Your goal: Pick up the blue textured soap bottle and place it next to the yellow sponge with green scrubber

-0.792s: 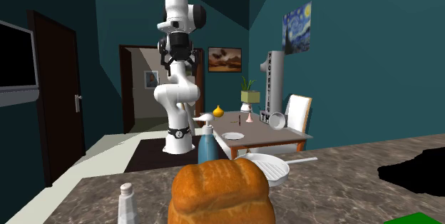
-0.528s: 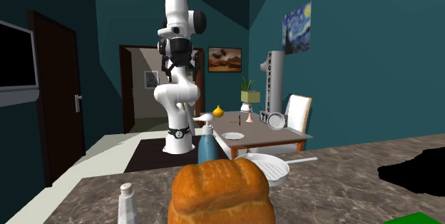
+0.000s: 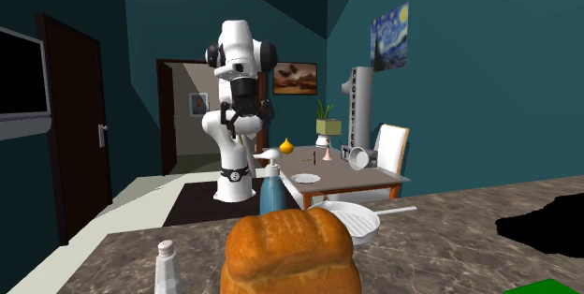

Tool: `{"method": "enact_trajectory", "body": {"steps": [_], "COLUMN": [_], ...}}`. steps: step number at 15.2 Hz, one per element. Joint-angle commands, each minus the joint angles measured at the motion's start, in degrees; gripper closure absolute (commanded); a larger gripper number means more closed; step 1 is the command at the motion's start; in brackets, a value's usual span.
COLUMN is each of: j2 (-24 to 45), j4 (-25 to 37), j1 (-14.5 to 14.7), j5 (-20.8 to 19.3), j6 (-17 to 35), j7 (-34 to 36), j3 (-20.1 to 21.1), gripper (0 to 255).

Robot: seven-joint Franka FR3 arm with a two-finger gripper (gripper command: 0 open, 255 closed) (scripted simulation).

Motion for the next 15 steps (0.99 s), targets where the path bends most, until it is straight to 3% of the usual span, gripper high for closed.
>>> {"method": "enact_trajectory", "body": {"steps": [1, 9, 15], "j2": [2.88, 20.07, 24.9], "j4": [-1.78, -2.61, -2.1], "j1": [0.62, 5.61, 6.95], "j5": [1.1, 8.46, 10.54], "j6": [6.86, 32.38, 36.73], "j7": [-0.53, -5.06, -6.62], "j3": [0.02, -1.0, -1.43], "gripper": [0, 0, 0]}}
